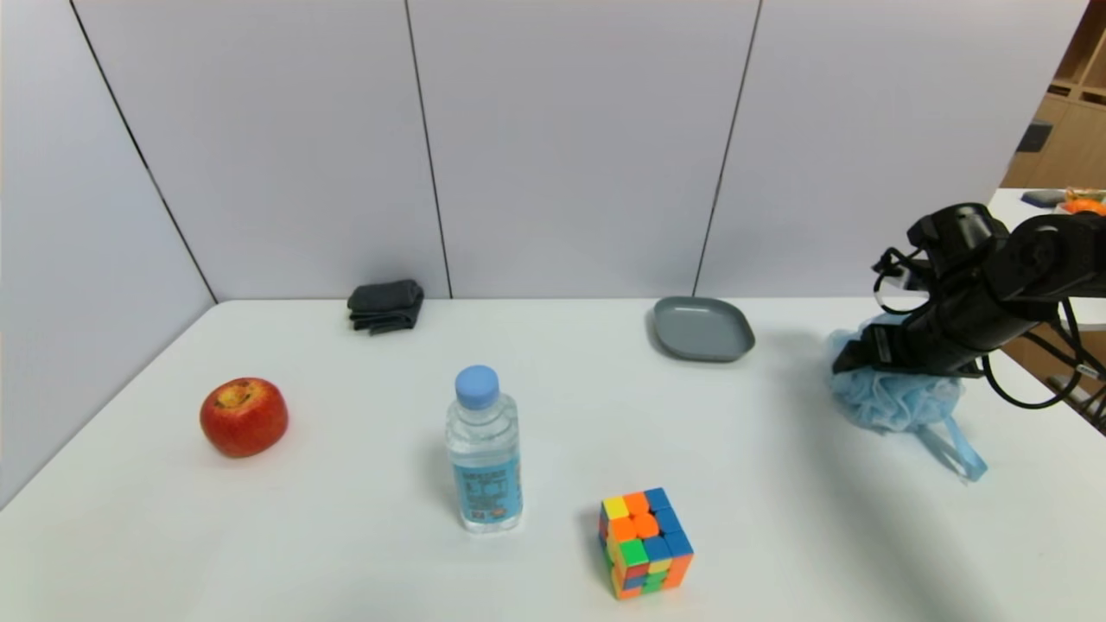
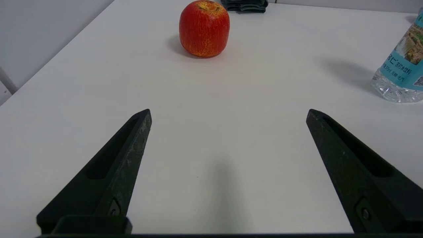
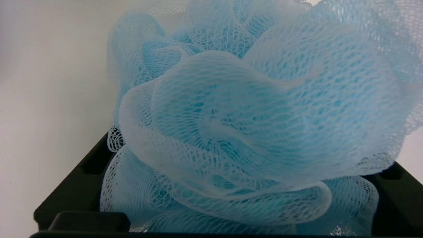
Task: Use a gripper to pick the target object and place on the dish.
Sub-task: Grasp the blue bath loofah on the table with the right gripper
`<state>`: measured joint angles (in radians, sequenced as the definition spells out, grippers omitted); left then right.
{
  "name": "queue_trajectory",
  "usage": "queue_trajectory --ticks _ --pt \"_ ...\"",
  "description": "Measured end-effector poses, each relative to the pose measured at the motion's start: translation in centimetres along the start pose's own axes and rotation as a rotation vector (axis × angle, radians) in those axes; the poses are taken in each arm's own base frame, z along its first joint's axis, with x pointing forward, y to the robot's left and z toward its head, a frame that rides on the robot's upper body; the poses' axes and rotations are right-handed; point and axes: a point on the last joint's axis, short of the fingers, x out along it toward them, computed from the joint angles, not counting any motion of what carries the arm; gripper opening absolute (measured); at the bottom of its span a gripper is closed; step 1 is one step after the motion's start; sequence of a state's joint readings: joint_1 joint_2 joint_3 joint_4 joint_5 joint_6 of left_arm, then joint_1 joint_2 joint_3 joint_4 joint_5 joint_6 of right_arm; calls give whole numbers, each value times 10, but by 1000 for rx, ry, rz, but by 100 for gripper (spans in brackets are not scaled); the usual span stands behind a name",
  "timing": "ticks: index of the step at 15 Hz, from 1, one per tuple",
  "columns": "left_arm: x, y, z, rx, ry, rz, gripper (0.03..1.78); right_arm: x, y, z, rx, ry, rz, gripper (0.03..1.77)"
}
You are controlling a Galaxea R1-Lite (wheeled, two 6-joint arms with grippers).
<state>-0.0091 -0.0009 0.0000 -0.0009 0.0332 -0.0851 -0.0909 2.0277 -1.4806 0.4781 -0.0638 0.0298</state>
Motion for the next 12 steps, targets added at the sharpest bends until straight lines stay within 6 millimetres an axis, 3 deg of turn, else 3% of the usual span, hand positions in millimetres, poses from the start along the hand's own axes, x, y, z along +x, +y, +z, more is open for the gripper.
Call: queue_trajectory --ticks 2,7,10,12 --pt "0 0 0 0 0 0 169 2 0 0 1 4 0 171" --pt "0 0 0 0 0 0 169 1 0 1 3 -3 -1 101" --pt "0 0 0 0 0 0 169 -3 -1 1 2 -9 2 79" --pt "0 0 0 0 0 0 169 -9 2 -1 -2 -14 10 75"
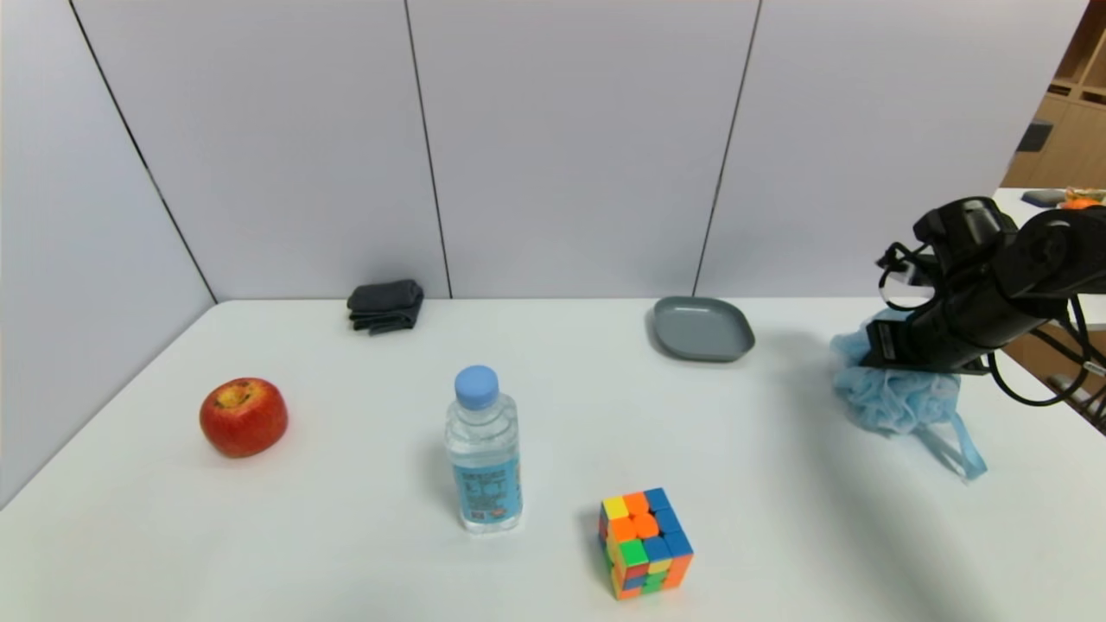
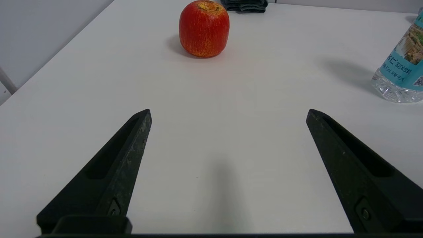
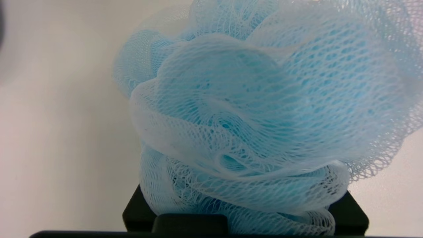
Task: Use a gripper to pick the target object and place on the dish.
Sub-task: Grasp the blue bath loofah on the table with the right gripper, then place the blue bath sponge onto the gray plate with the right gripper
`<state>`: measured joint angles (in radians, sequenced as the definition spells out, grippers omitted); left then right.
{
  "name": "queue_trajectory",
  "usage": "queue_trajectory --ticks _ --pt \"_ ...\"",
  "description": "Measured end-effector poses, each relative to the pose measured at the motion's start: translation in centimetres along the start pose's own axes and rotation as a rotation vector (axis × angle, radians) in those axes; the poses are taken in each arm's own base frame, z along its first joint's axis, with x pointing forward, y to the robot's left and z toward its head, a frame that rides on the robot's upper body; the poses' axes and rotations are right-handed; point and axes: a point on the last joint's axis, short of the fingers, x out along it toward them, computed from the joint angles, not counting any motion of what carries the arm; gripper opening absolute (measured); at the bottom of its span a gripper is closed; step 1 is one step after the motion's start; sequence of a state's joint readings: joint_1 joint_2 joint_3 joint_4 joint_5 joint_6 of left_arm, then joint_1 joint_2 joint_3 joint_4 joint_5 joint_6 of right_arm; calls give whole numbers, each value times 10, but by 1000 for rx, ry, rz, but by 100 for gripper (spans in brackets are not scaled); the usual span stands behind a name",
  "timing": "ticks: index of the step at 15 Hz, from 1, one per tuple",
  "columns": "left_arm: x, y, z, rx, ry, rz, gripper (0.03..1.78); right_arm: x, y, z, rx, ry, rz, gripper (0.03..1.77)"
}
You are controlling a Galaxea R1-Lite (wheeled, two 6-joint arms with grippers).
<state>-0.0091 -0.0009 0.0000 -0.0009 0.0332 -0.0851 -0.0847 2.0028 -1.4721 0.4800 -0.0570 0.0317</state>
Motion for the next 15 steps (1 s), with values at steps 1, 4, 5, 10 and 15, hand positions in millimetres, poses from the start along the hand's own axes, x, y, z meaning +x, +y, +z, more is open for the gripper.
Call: queue_trajectory --ticks 1,4,5,10,15 --pt "0 0 0 0 0 0 169 -4 3 -1 -6 -4 6 74" --pt "0 0 0 0 0 0 169 -19 18 -6 -45 -25 34 72" --pt "0 0 0 0 0 0 169 -25 25 -6 -62 -38 46 72" --pt "0 0 0 0 0 0 169 -51 64 5 -150 -147 124 70" --pt "0 0 0 0 0 0 169 -55 101 20 -211 -282 246 69"
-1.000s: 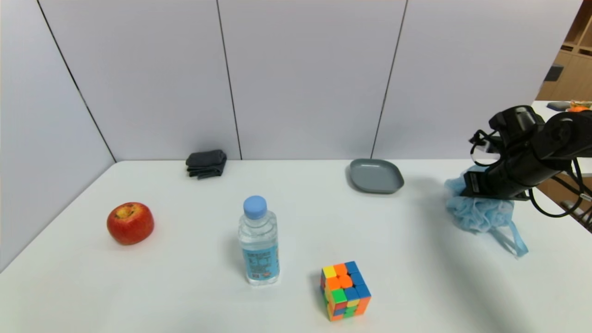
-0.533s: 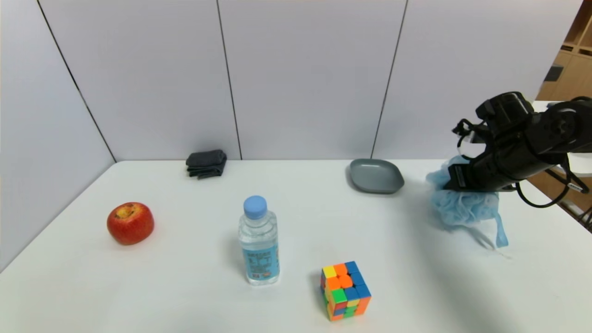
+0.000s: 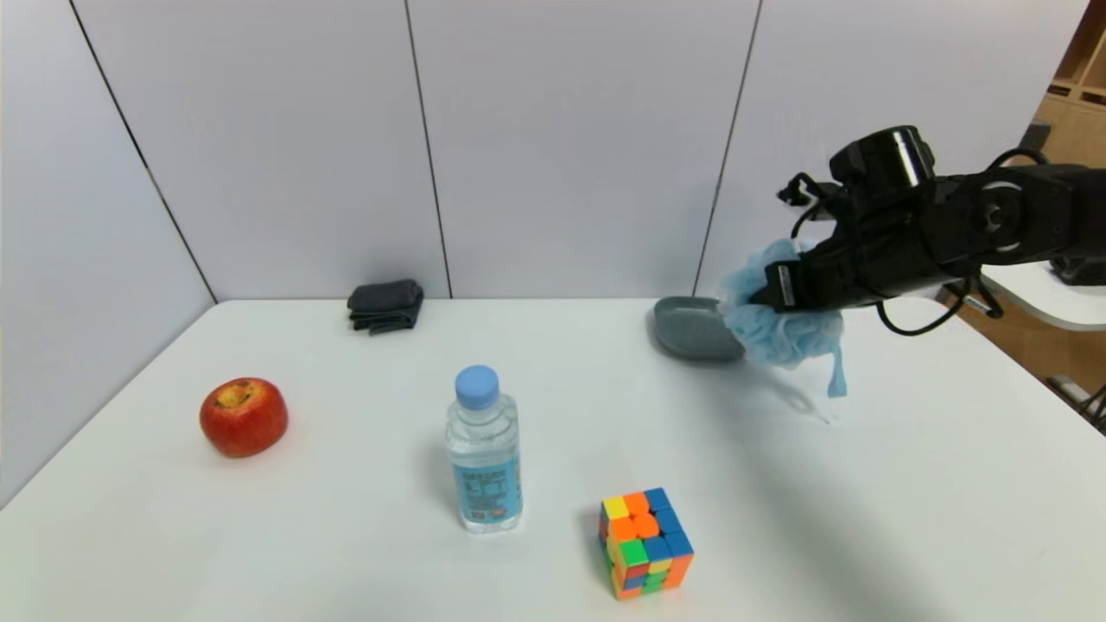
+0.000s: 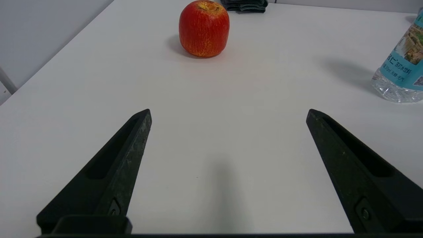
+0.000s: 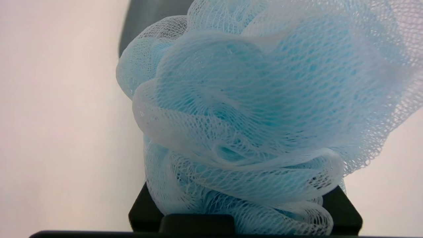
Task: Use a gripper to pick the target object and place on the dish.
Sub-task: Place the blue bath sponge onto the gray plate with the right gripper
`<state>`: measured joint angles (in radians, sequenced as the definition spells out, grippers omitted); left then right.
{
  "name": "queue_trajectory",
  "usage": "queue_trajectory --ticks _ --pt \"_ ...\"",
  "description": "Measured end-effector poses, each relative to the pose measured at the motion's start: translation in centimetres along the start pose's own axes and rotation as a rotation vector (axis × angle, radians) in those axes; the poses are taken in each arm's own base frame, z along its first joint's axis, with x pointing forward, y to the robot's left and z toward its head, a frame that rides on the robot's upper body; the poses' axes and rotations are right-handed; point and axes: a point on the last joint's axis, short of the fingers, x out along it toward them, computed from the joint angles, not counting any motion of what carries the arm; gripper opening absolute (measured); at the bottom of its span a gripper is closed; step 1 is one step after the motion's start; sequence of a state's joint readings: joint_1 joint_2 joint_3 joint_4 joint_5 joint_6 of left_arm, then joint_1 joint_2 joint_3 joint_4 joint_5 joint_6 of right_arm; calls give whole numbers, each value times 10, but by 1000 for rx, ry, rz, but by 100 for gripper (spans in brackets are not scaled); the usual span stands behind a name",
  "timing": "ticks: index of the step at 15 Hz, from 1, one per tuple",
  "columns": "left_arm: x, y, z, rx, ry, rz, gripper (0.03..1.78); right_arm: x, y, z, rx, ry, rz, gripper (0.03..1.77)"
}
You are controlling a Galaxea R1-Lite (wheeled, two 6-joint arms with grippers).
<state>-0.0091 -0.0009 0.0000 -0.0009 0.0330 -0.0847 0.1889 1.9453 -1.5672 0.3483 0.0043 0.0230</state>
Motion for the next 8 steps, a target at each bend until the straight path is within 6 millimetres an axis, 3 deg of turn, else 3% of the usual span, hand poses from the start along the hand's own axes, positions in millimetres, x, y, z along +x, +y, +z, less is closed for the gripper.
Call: queue_trajectory --ticks 8 --pt "0 0 0 0 0 0 169 46 22 18 -33 -84 40 69"
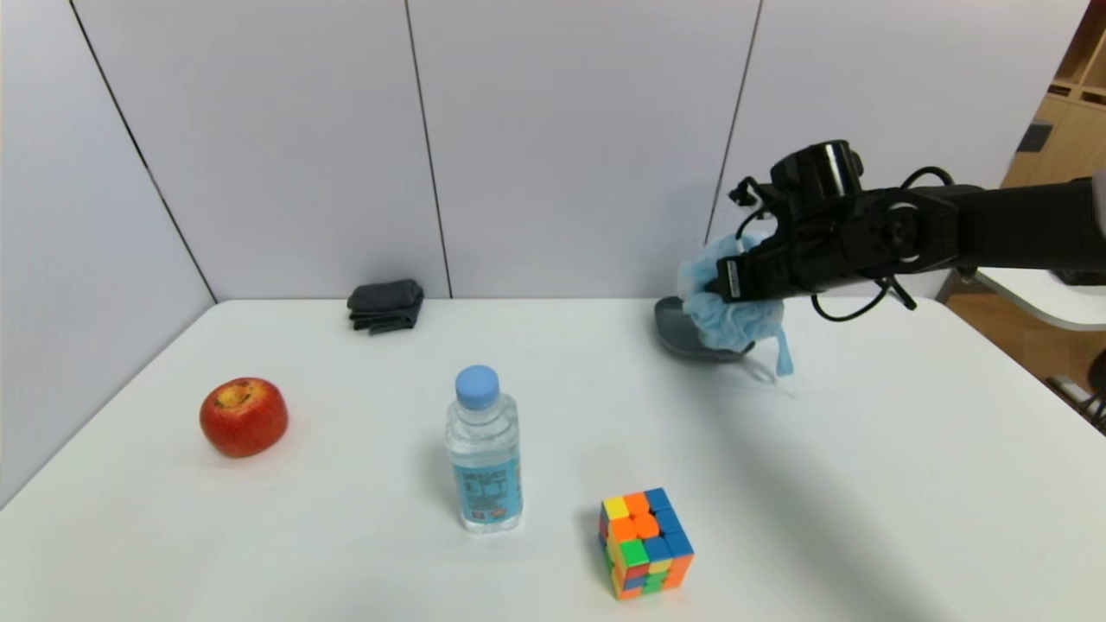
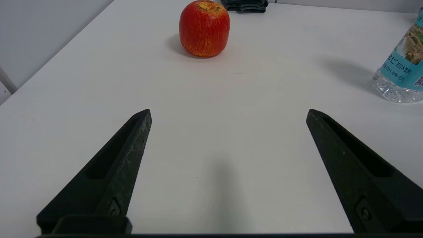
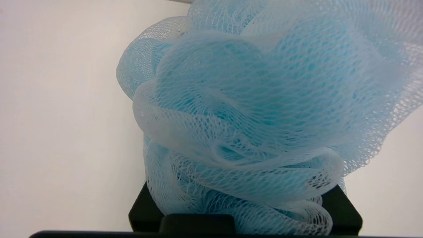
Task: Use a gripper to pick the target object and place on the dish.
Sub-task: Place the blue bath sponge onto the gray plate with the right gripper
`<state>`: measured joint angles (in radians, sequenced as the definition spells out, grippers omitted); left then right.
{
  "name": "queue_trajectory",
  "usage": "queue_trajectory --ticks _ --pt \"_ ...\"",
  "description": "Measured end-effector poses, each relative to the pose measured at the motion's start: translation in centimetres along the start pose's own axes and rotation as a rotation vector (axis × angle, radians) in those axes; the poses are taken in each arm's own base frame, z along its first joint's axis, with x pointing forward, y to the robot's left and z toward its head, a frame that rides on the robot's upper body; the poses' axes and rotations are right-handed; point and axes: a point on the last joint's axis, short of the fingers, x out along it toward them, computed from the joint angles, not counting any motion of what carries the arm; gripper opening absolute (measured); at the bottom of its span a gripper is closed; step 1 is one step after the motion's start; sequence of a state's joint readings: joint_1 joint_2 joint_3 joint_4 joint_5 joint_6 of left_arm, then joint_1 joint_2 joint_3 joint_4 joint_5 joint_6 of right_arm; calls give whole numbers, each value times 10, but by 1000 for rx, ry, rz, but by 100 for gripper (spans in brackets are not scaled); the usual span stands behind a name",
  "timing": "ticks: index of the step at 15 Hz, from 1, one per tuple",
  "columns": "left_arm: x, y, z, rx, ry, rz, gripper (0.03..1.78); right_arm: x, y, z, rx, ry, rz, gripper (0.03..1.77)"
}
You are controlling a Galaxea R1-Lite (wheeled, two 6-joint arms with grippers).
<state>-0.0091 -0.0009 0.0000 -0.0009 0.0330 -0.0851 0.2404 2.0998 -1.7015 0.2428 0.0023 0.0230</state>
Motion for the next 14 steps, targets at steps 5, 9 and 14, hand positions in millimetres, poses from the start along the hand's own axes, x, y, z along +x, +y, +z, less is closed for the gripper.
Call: queue_trajectory --ticks 5,9,14 --pt "0 0 0 0 0 0 169 25 0 0 -1 4 -5 68" --pt "0 0 0 0 0 0 169 36 0 -1 0 -2 -5 68" --pt "0 0 0 0 0 0 169 39 -3 -3 0 9 -10 71"
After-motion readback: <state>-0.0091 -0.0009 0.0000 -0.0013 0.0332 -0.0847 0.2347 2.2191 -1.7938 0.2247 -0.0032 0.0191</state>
